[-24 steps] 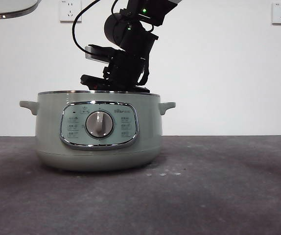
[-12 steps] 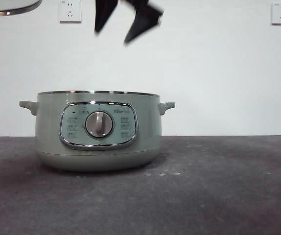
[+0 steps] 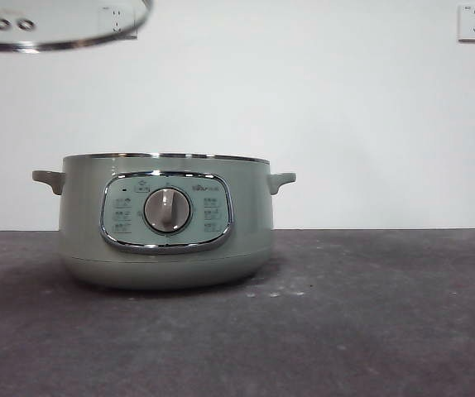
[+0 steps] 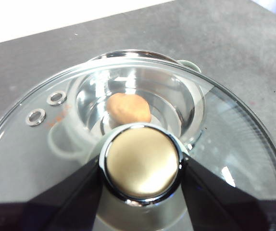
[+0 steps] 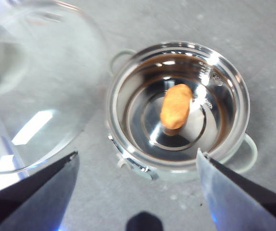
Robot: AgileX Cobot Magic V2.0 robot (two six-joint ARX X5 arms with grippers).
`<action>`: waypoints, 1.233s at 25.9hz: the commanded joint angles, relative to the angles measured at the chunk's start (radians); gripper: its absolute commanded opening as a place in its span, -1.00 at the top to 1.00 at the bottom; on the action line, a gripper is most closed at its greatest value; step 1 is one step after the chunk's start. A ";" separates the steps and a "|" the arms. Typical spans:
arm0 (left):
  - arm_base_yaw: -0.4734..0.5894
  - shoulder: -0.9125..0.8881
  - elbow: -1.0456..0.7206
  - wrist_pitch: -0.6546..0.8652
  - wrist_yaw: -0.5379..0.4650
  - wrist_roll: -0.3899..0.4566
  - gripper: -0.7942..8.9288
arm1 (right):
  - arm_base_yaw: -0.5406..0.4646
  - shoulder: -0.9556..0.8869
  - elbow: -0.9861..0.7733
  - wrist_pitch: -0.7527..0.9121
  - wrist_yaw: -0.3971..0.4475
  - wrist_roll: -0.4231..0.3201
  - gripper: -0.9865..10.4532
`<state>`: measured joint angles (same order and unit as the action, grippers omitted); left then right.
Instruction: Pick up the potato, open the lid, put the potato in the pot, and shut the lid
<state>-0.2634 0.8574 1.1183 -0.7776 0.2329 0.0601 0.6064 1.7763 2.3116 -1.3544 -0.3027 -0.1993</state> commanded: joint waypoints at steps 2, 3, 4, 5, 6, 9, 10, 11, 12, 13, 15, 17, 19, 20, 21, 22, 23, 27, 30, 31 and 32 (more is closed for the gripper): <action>-0.045 0.082 0.011 0.140 0.010 0.005 0.85 | -0.007 -0.130 -0.143 -0.024 -0.005 -0.010 0.11; -0.056 0.118 0.014 0.178 0.010 0.005 0.85 | -0.006 -0.179 -0.204 -0.024 -0.005 -0.011 0.11; -0.067 0.162 0.026 0.207 0.010 0.018 0.85 | -0.006 -0.235 -0.276 -0.024 -0.005 -0.015 0.11; -0.077 0.204 0.042 0.222 0.010 0.023 0.85 | -0.005 -0.282 -0.338 -0.024 -0.006 -0.019 0.11; -0.089 0.257 0.075 0.226 0.010 0.028 0.85 | -0.005 -0.340 -0.414 -0.023 -0.016 -0.022 0.11; -0.110 0.410 0.193 0.226 0.004 0.057 0.85 | -0.005 -0.496 -0.607 0.000 -0.032 -0.016 0.11; -0.111 0.466 0.240 0.225 0.005 0.061 0.85 | -0.005 -0.552 -0.670 0.012 -0.031 -0.006 0.11; -0.111 0.509 0.275 0.226 0.005 0.069 0.85 | -0.005 -0.596 -0.716 0.019 -0.031 0.006 0.11; -0.111 0.557 0.312 0.226 0.005 0.076 0.85 | -0.005 -0.647 -0.763 0.024 -0.025 0.024 0.11; -0.111 0.592 0.336 0.227 0.005 0.076 0.85 | -0.005 -0.687 -0.794 0.023 -0.013 0.038 0.11; -0.111 0.653 0.361 0.233 0.005 0.079 0.85 | -0.005 -0.762 -0.841 0.023 0.008 0.055 0.11; -0.111 0.697 0.362 0.239 0.005 0.081 0.85 | -0.005 -0.824 -0.864 0.023 0.024 0.079 0.11; -0.112 0.726 0.362 0.246 0.003 0.083 0.85 | -0.005 -0.856 -0.869 0.022 0.060 0.095 0.11; -0.116 0.736 0.362 0.249 0.002 0.083 0.85 | -0.005 -0.868 -0.869 0.021 0.072 0.096 0.11; -0.119 0.745 0.362 0.252 0.002 0.082 0.85 | -0.005 -0.880 -0.869 0.019 0.079 0.100 0.11; -0.122 0.753 0.362 0.253 0.002 0.082 0.85 | -0.005 -0.892 -0.869 0.018 0.084 0.106 0.11; -0.124 0.762 0.362 0.256 0.002 0.082 0.85 | -0.005 -0.902 -0.869 0.018 0.083 0.114 0.11; -0.130 0.782 0.362 0.256 -0.003 0.082 0.85 | -0.005 -0.927 -0.869 0.014 0.084 0.124 0.11; -0.133 0.798 0.362 0.261 -0.010 0.082 0.85 | -0.005 -0.935 -0.869 0.004 0.085 0.129 0.11; -0.133 0.803 0.362 0.261 -0.014 0.082 0.85 | -0.005 -0.939 -0.869 -0.005 0.087 0.129 0.11; -0.134 0.808 0.362 0.261 -0.019 0.082 0.85 | -0.005 -0.939 -0.869 -0.011 0.088 0.129 0.11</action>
<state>-0.3943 1.6611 1.4647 -0.5510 0.2176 0.1307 0.6006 0.8394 1.4525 -1.3514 -0.2165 -0.0818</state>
